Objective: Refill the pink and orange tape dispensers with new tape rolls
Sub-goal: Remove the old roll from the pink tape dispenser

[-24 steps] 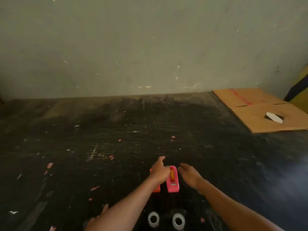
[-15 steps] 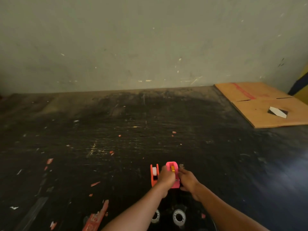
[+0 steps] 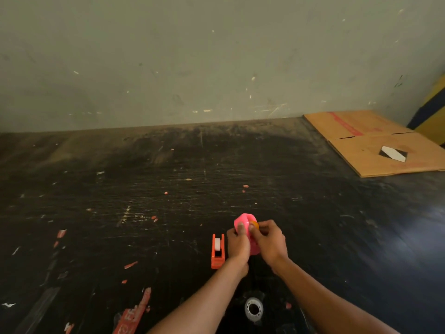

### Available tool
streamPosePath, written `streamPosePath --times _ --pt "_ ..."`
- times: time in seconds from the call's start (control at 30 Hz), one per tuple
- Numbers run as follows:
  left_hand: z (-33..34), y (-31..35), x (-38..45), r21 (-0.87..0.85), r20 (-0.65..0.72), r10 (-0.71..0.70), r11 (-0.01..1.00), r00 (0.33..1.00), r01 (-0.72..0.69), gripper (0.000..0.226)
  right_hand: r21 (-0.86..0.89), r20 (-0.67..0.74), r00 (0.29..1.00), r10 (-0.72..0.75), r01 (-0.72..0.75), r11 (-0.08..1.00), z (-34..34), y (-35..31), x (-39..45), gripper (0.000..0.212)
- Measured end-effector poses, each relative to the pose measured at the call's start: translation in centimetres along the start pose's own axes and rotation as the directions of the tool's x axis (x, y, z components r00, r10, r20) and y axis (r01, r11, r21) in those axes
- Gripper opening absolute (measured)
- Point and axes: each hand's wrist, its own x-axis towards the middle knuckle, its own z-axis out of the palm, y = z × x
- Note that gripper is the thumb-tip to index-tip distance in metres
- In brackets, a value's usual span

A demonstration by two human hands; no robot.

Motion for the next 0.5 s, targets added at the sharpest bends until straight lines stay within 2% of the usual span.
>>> streamPosePath --times 0.17,0.27,0.4,0.5 --pt "-0.2 0.0 0.3 -0.089 0.079 0.044 0.995 0.996 -0.036 0.044 -0.038 0.013 0.999 0.038 -0.038 0.999 -0.5 -1.1 0.3 0.007" --pt "-0.3 -0.3 0.4 -0.065 0.075 0.100 0.993 0.992 -0.096 0.040 -0.036 0.011 0.996 0.089 -0.088 0.995 -0.5 -1.4 0.4 0.017" --pt "-0.3 -0.6 0.0 -0.036 0.043 0.156 0.987 0.987 -0.154 0.035 0.038 -0.001 0.984 0.181 -0.181 0.983 -0.4 -1.3 0.2 0.019" --pt "-0.5 -0.7 -0.5 0.010 0.023 0.269 0.963 0.963 -0.269 0.025 0.141 0.035 0.962 0.269 -0.272 0.952 -0.6 -1.3 0.2 0.017"
